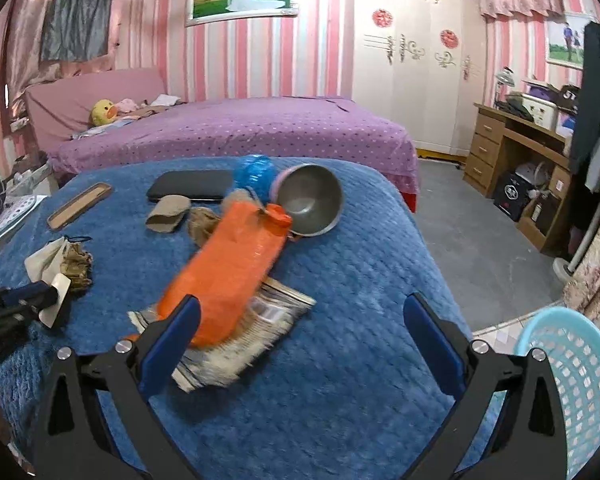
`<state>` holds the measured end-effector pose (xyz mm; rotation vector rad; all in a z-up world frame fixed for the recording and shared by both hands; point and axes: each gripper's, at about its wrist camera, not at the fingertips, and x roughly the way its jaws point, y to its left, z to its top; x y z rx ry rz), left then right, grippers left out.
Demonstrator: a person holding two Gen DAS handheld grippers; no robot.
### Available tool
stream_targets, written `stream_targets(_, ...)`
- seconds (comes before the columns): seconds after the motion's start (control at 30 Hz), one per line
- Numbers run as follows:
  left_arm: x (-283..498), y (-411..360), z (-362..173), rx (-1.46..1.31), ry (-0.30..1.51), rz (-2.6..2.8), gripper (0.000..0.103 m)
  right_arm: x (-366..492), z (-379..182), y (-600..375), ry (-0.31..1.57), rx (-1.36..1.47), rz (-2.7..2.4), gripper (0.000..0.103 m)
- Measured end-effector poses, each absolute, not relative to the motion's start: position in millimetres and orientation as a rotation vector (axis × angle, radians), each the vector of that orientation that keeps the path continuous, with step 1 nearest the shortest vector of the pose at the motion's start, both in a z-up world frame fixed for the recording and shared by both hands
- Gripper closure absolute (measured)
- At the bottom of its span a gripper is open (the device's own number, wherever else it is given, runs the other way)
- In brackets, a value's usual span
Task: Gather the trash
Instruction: 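Grasp the white round soap with the left gripper while the right gripper approaches the orange bag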
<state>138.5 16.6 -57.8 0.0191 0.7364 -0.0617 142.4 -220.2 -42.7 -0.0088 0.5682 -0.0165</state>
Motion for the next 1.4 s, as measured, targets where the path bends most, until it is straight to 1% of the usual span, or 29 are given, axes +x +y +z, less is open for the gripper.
stream_targets(0.13,137,31,-48,-0.003,0.725,-0.072,0.090,155,-43,-202,0.589,-0.029,0.018,0.004)
stream_targets(0.2,135,41,-50,-0.002,0.730,-0.055,0.085,164,-43,-195,0.595,-0.053,0.024,0.004)
stream_targets(0.23,133,44,-50,0.003,0.730,-0.051,0.076,166,-43,-194,0.595,-0.055,0.024,0.004)
stream_targets(0.27,130,49,-51,0.003,0.725,-0.047,0.065,169,-42,-194,0.594,-0.054,0.021,0.004)
stream_targets(0.3,130,51,-51,0.004,0.722,-0.046,0.059,171,-41,-195,0.591,-0.048,0.015,0.004)
stream_targets(0.33,128,53,-52,0.006,0.716,-0.044,0.044,172,-41,-197,0.590,-0.044,0.012,0.004)
stream_targets(0.37,126,53,-53,0.009,0.711,-0.043,0.036,172,-42,-199,0.590,-0.040,0.009,0.004)
stream_targets(0.4,126,53,-54,0.011,0.711,-0.047,0.035,172,-44,-202,0.592,-0.033,0.003,0.004)
stream_targets(0.63,134,27,-79,0.015,0.800,-0.114,0.035,170,-49,-222,0.613,0.014,-0.015,0.004)
stream_targets(0.73,139,18,-86,0.071,0.800,-0.065,0.035,170,-51,-230,0.618,0.025,-0.014,0.004)
stream_targets(0.87,150,22,-86,0.024,0.802,-0.043,0.035,173,-54,-239,0.631,0.034,-0.017,0.004)
stream_targets(0.93,156,20,-85,0.015,0.805,-0.038,0.039,173,-55,-241,0.634,0.033,-0.017,0.004)
stream_targets(1.0,158,16,-85,0.031,0.804,-0.036,0.039,173,-55,-242,0.633,0.034,-0.017,0.004)
stream_targets(1.13,152,9,-76,0.047,0.780,-0.061,0.040,173,-55,-239,0.637,0.037,-0.003,0.004)
stream_targets(1.4,140,24,-40,0.060,0.657,-0.001,0.040,186,-59,-204,0.676,0.034,0.068,0.004)
